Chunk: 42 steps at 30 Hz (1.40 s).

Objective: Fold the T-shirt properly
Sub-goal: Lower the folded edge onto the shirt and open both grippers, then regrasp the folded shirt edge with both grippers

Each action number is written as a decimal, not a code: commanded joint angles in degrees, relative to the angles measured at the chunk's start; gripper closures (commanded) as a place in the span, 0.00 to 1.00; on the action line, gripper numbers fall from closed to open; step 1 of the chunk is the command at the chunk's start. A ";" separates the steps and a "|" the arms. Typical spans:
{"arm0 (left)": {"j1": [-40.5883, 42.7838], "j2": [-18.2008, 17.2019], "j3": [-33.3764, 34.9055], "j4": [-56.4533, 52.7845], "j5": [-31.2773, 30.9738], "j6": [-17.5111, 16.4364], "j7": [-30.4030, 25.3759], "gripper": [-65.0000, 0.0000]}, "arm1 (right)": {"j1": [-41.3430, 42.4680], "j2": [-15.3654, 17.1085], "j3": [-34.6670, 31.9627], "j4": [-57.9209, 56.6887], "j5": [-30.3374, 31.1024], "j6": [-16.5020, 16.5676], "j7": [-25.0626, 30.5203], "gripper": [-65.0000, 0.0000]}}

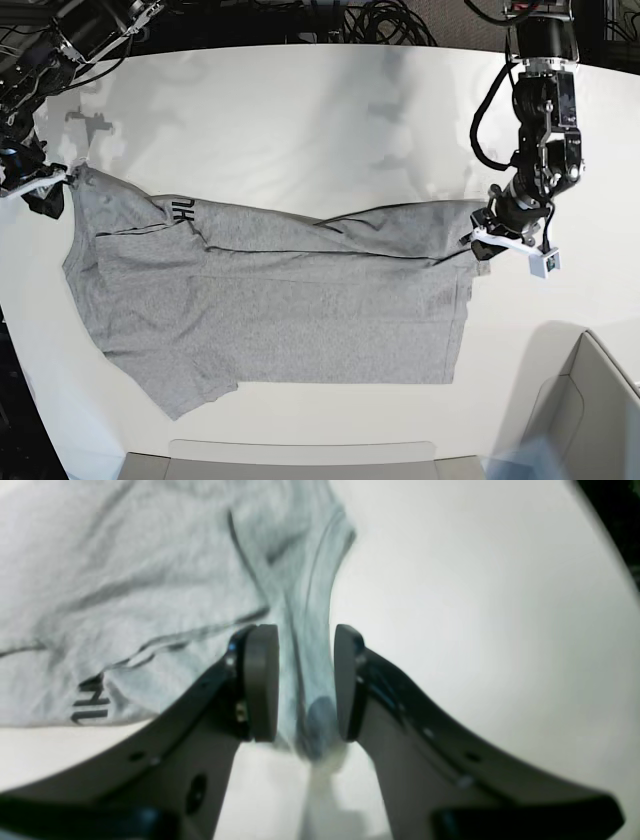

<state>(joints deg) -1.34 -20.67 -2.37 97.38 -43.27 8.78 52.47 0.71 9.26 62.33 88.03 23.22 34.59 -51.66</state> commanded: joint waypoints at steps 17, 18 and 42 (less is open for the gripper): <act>0.42 -0.57 -0.31 1.30 -0.03 -0.47 -0.73 0.77 | -0.14 2.22 2.95 -22.23 14.89 4.22 -1.40 0.70; 0.86 -0.57 -0.31 1.30 -0.03 -0.47 -0.73 0.77 | 0.21 2.22 2.95 -22.58 15.24 4.31 -1.40 0.70; 2.44 -0.39 0.04 1.30 -0.03 -0.47 -1.00 0.77 | 0.12 2.39 2.69 -17.66 17.35 4.31 -1.57 0.70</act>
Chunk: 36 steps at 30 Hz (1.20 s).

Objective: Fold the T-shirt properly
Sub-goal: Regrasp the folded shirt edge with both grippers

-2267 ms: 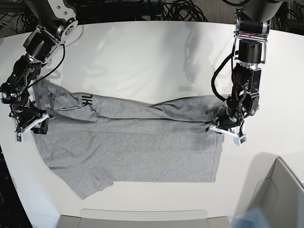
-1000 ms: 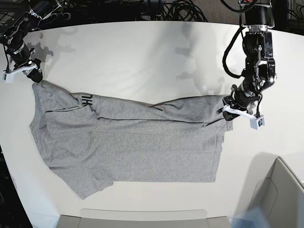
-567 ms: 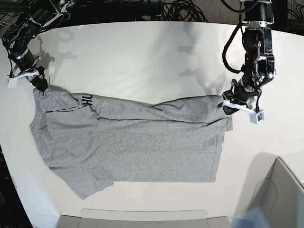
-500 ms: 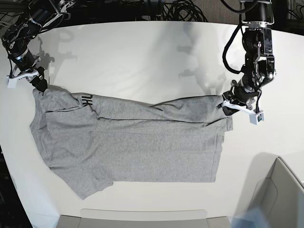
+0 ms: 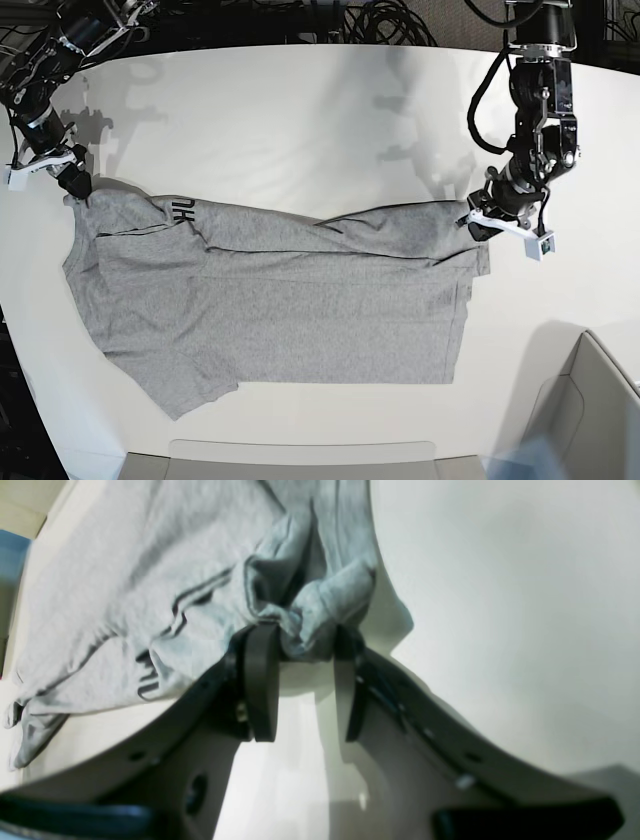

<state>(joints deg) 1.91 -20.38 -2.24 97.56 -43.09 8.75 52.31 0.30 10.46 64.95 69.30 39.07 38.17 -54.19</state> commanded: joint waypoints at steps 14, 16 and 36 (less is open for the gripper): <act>-0.46 -0.59 0.00 1.12 -0.29 -0.53 -0.49 0.77 | -1.31 3.56 0.15 1.16 1.59 0.73 1.05 0.70; -0.46 -0.59 0.09 1.12 -0.38 -0.53 -0.40 0.77 | -1.57 3.74 0.06 1.16 1.59 0.73 1.05 0.70; -0.46 -0.59 4.66 1.12 -0.38 -0.62 -0.40 0.77 | -8.08 7.87 -5.04 2.83 9.33 1.83 5.01 0.59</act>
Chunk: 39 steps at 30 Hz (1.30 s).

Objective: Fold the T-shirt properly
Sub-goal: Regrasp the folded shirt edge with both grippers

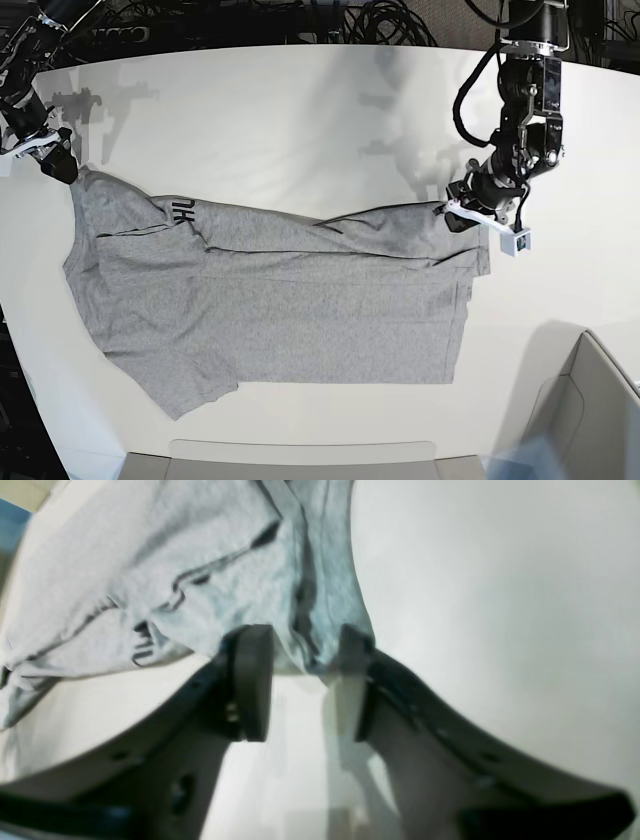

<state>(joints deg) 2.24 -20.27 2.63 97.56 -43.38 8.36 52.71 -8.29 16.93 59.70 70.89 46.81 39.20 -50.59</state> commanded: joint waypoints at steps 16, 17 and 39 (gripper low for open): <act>-0.79 -0.78 -0.30 0.95 -0.10 -0.23 -0.80 0.77 | 1.66 0.52 -1.11 3.70 0.53 0.80 2.02 0.34; -0.79 -0.78 -0.30 0.95 -0.10 -0.23 -0.80 0.77 | 1.66 0.43 -1.20 3.79 0.62 0.80 2.02 0.34; 1.50 -0.87 -0.39 1.30 -0.10 -0.23 -0.88 0.77 | 2.10 0.08 -1.46 1.06 0.27 0.80 2.02 0.74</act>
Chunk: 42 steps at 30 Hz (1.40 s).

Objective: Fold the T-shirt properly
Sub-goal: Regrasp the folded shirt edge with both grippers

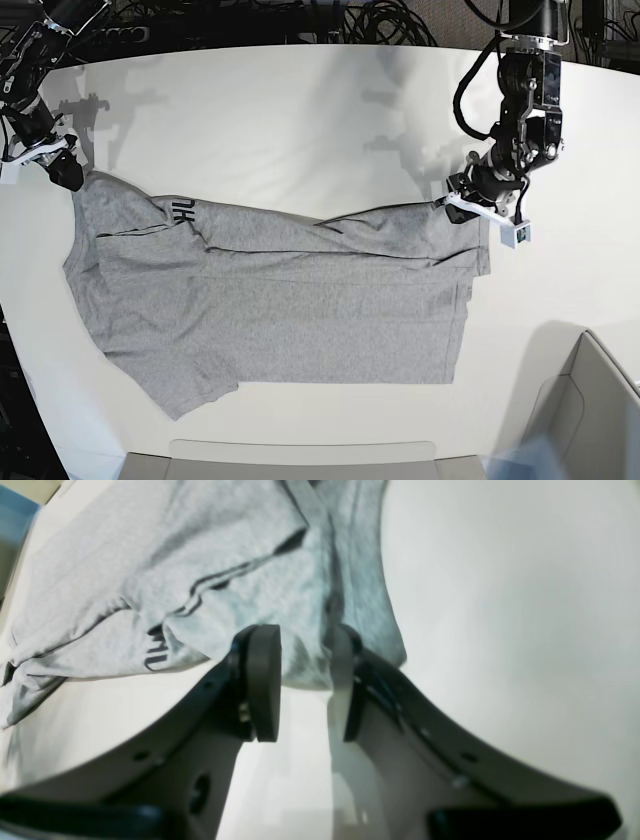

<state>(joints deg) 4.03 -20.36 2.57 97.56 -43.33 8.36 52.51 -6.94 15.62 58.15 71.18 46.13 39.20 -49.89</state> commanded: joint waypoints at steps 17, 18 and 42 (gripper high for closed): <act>1.02 -0.78 -0.77 2.53 -0.14 -0.23 -0.69 0.77 | 7.16 3.77 0.53 -10.83 -4.94 0.80 5.36 0.63; 1.02 -0.78 -0.77 2.53 -0.14 -0.23 -0.69 0.77 | 6.46 3.77 0.62 -10.83 -4.94 0.80 5.62 0.63; 0.85 -0.87 -0.94 2.53 -0.14 -0.23 -0.69 0.77 | 10.06 1.75 -4.92 -16.98 -7.14 0.80 5.54 0.63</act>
<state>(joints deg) 5.61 -20.67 2.13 98.96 -43.33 8.36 52.51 2.72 16.43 53.25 53.63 40.38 39.40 -42.59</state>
